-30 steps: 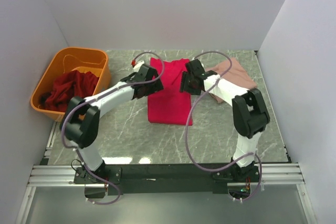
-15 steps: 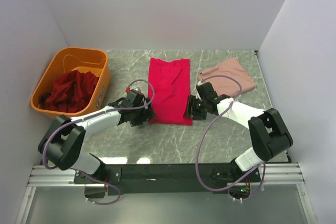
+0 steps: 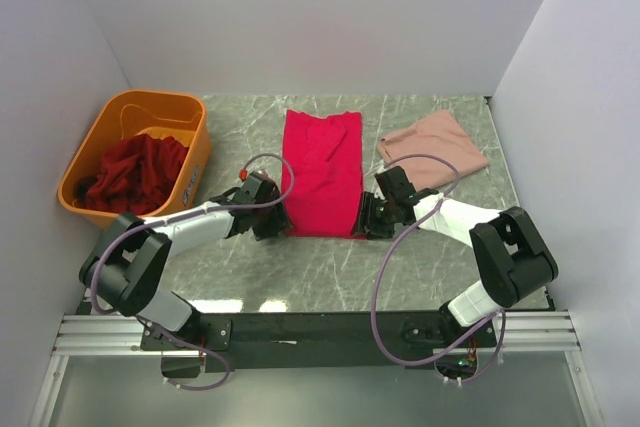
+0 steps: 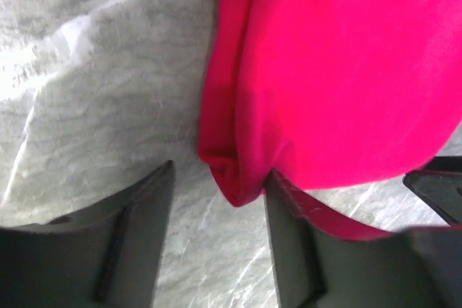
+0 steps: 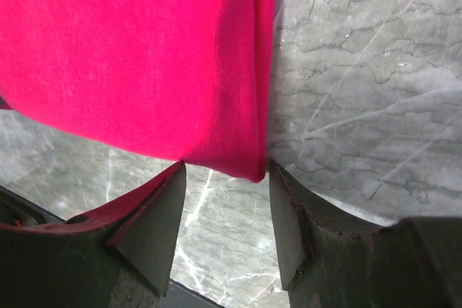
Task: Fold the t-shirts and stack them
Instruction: Fold the tshirt
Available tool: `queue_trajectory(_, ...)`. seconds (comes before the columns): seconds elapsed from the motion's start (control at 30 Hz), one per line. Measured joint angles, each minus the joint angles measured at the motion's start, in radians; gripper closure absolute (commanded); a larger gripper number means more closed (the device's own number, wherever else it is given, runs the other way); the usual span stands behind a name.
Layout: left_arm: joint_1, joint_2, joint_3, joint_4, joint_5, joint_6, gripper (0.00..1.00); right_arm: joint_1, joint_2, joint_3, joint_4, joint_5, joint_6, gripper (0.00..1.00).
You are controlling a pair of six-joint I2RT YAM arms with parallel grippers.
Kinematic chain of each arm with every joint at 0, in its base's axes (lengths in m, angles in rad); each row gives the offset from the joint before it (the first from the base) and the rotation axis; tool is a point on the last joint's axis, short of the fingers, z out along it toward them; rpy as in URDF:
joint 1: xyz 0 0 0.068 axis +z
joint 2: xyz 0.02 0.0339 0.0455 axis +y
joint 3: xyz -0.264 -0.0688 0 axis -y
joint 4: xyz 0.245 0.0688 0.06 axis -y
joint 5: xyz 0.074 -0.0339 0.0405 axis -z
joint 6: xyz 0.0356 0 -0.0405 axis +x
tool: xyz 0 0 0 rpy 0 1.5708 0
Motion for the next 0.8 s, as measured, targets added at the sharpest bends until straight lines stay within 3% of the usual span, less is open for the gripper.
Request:
queue_trajectory(0.07, 0.004, 0.013, 0.000, 0.012, 0.002, -0.004, 0.51, 0.000, 0.002, 0.000, 0.001, 0.002, 0.000, 0.45)
queue_trajectory(0.3, 0.010, 0.053, 0.000, 0.051, 0.032, -0.006, 0.99, 0.000, 0.003, -0.005, 0.009, 0.003, 0.001, 0.52)
queue_trajectory(0.4, 0.011, 0.057, -0.002, 0.066, 0.041, -0.002, 0.99, 0.000, 0.004, -0.026, 0.046, -0.031, 0.019, 0.61)
queue_trajectory(0.43, 0.011, 0.057, -0.005, 0.070, 0.043, -0.003, 0.99, 0.000, 0.004, -0.040, 0.071, -0.047, 0.027, 0.72)
queue_trajectory(0.47, 0.011, 0.055, -0.009, 0.076, 0.044, -0.003, 0.99, 0.000, 0.004, -0.053, 0.087, -0.061, 0.036, 0.90)
queue_trajectory(0.5, 0.012, 0.051, -0.018, 0.086, 0.046, -0.004, 0.99, 0.000, 0.005, -0.066, 0.097, -0.067, 0.043, 0.98)
queue_trajectory(0.67, 0.011, -0.024, -0.098, 0.109, 0.046, -0.024, 0.99, 0.002, -0.014, -0.108, 0.123, -0.099, 0.069, 1.00)
queue_trajectory(0.8, -0.033, -0.142, -0.171, 0.034, 0.035, -0.057, 0.99, 0.016, -0.115, -0.198, 0.121, -0.158, 0.079, 1.00)
